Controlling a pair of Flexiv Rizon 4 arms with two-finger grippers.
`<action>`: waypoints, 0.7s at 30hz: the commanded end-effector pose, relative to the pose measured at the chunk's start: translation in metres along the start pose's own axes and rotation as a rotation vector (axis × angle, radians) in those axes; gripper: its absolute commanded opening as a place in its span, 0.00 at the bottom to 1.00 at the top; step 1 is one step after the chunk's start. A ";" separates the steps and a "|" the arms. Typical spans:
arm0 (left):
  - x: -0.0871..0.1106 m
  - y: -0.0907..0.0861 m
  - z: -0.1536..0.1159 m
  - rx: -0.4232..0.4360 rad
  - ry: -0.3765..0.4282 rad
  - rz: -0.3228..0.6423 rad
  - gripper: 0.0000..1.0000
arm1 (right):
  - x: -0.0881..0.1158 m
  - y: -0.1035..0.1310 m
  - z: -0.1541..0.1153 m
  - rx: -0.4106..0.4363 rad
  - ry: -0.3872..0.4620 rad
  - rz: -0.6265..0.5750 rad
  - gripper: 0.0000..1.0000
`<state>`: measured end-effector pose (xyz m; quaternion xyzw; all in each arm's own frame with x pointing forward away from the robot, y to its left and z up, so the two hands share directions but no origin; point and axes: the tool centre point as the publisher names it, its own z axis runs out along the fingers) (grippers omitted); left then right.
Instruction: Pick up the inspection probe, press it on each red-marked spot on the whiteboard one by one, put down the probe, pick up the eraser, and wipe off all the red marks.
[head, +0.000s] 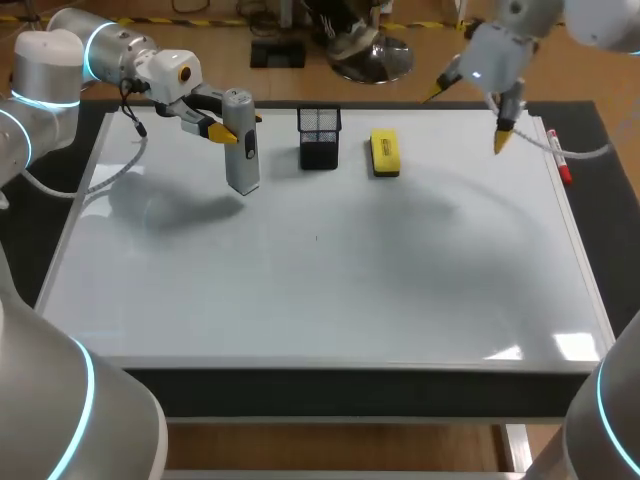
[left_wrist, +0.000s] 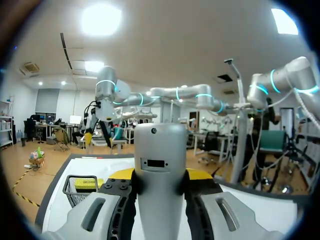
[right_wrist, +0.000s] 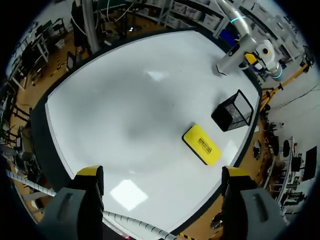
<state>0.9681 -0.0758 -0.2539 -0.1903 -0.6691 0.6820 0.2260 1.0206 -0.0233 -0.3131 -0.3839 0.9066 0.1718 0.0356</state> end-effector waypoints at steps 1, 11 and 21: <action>-0.003 -0.001 -0.004 0.001 0.012 -0.002 0.00 | 0.028 0.006 -0.024 -0.001 -0.130 0.036 1.00; -0.003 -0.001 -0.004 0.001 0.012 -0.002 0.00 | 0.033 0.008 -0.036 0.009 -0.193 0.071 1.00; -0.003 -0.001 -0.004 0.001 0.012 -0.002 0.00 | 0.033 0.008 -0.036 0.009 -0.193 0.071 1.00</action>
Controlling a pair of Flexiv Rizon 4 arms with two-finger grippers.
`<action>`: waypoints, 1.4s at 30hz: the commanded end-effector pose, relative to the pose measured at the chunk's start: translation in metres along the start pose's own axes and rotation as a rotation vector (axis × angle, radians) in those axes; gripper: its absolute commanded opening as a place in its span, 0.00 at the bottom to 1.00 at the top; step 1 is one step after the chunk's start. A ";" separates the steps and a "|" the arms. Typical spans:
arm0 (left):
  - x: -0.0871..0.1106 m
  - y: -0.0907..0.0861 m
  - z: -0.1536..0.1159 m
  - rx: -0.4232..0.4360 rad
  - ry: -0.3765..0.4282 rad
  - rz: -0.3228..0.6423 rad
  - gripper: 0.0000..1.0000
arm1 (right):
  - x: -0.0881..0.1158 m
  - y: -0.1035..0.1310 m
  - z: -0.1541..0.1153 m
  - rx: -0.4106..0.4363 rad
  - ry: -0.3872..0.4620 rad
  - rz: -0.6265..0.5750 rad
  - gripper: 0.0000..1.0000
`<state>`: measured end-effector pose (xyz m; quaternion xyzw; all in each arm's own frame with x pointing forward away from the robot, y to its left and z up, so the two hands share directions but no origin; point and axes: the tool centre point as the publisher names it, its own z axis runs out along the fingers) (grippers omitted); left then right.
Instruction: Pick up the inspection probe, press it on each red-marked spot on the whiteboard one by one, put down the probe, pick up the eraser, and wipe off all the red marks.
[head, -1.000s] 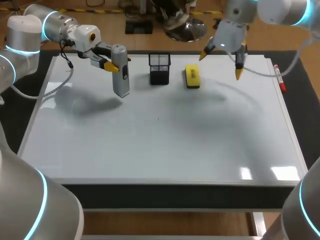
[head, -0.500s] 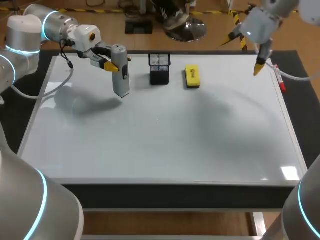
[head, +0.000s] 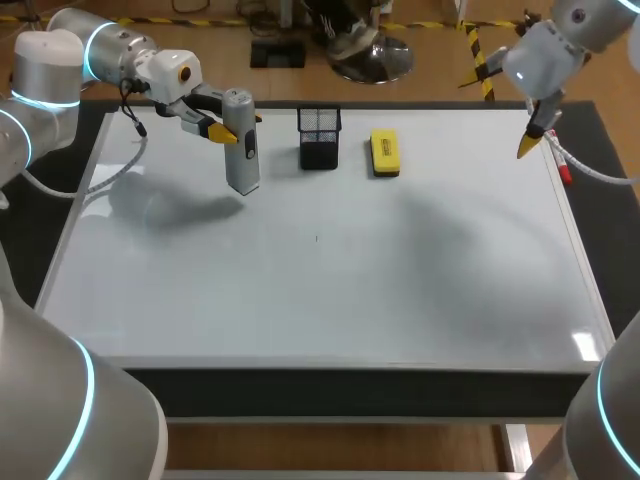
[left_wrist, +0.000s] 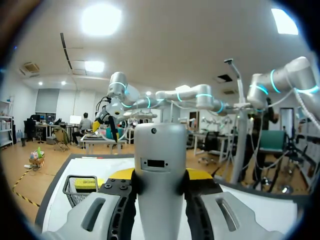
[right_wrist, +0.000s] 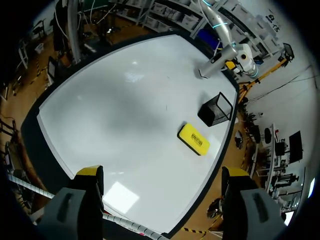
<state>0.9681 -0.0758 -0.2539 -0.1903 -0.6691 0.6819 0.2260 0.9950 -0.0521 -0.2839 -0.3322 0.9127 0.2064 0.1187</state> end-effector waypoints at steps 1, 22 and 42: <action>-0.003 -0.001 -0.004 0.001 0.012 -0.002 0.00 | 0.001 0.000 -0.001 0.002 0.002 -0.002 1.00; -0.019 -0.039 0.028 -0.089 -0.108 -0.052 0.00 | 0.001 0.000 -0.001 0.002 0.002 -0.002 1.00; -0.044 -0.093 0.038 -0.034 -0.353 -0.030 0.00 | 0.001 0.000 -0.001 0.002 0.002 -0.002 1.00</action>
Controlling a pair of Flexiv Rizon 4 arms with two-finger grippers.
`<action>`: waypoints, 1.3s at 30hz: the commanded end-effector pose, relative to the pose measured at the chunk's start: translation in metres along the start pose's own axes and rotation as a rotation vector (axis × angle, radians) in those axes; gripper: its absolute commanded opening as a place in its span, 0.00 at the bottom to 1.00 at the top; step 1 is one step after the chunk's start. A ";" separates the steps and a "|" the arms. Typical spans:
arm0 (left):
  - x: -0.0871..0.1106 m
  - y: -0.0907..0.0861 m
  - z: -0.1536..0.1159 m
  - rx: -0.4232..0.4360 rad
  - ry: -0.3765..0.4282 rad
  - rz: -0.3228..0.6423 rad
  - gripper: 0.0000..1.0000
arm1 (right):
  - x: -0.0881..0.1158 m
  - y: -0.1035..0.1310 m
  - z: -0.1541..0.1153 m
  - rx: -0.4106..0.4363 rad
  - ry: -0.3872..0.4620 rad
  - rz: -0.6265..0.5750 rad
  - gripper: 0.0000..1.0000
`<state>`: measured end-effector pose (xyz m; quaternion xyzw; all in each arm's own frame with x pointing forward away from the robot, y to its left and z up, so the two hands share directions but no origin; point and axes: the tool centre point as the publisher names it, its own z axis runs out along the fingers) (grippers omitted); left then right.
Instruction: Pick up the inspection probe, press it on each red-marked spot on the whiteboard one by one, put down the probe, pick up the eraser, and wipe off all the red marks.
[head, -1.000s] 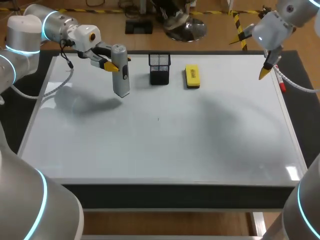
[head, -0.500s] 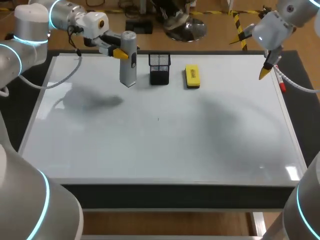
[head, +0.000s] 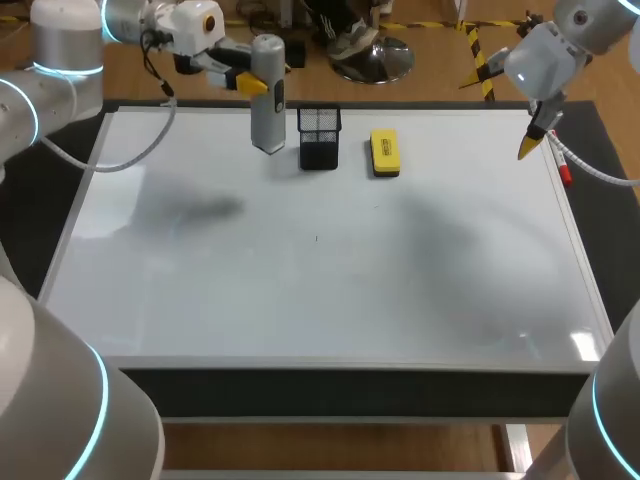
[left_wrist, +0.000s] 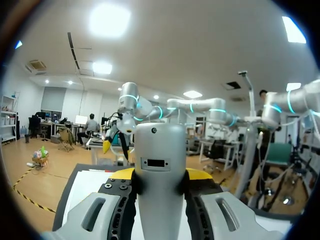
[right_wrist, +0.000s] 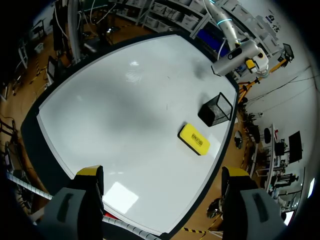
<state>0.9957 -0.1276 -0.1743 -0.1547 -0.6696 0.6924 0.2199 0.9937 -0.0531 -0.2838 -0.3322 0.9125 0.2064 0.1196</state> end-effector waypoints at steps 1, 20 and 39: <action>0.005 -0.014 0.008 -0.061 -0.312 0.014 0.00 | 0.000 0.000 0.000 0.002 0.004 -0.002 1.00; -0.040 -0.032 0.016 -0.027 -0.487 0.076 0.00 | 0.000 0.000 0.000 0.002 0.004 -0.002 1.00; -0.071 -0.025 0.030 0.041 -0.610 0.058 0.00 | 0.000 0.000 0.000 0.002 0.004 -0.002 1.00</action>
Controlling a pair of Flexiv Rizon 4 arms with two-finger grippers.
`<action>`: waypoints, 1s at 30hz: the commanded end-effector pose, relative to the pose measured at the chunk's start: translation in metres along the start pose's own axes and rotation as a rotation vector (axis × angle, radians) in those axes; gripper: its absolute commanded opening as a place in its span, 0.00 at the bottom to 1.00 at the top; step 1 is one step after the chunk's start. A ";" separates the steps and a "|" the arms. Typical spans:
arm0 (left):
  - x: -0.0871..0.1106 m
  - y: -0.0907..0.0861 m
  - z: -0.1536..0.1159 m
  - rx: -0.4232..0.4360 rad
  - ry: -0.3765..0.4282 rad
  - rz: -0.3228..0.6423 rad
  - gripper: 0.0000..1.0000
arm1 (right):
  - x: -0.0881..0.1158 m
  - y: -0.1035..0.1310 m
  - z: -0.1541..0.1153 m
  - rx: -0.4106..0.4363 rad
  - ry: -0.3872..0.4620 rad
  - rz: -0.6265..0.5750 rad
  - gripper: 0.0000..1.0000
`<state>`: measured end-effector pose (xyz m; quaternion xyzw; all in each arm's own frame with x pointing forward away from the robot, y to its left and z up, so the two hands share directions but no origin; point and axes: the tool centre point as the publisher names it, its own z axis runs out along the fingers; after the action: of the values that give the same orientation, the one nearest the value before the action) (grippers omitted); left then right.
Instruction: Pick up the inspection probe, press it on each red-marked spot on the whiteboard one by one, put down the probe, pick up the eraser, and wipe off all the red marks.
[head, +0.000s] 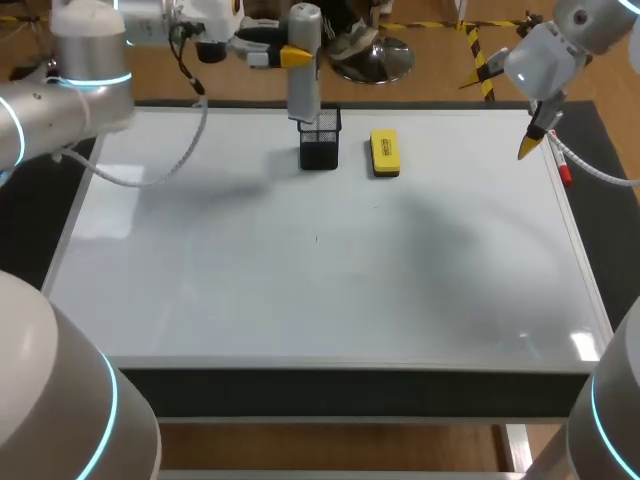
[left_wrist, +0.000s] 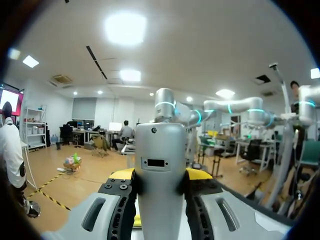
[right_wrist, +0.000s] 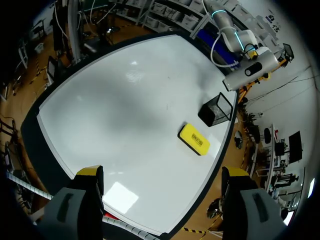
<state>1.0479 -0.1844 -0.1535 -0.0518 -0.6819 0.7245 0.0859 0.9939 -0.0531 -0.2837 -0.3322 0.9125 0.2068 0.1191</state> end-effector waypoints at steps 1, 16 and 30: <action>0.002 0.001 0.007 0.003 -0.272 0.003 0.00 | 0.000 0.000 0.000 0.003 0.003 -0.002 1.00; -0.019 0.009 0.011 0.007 -0.294 0.004 0.00 | 0.000 0.000 0.000 0.003 0.003 -0.002 1.00; -0.031 0.020 0.008 0.040 -0.305 0.021 0.00 | 0.000 0.000 0.000 0.003 0.003 -0.002 1.00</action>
<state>1.0765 -0.1989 -0.1732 0.0527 -0.6743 0.7362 -0.0220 0.9940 -0.0530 -0.2839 -0.3322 0.9125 0.2070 0.1192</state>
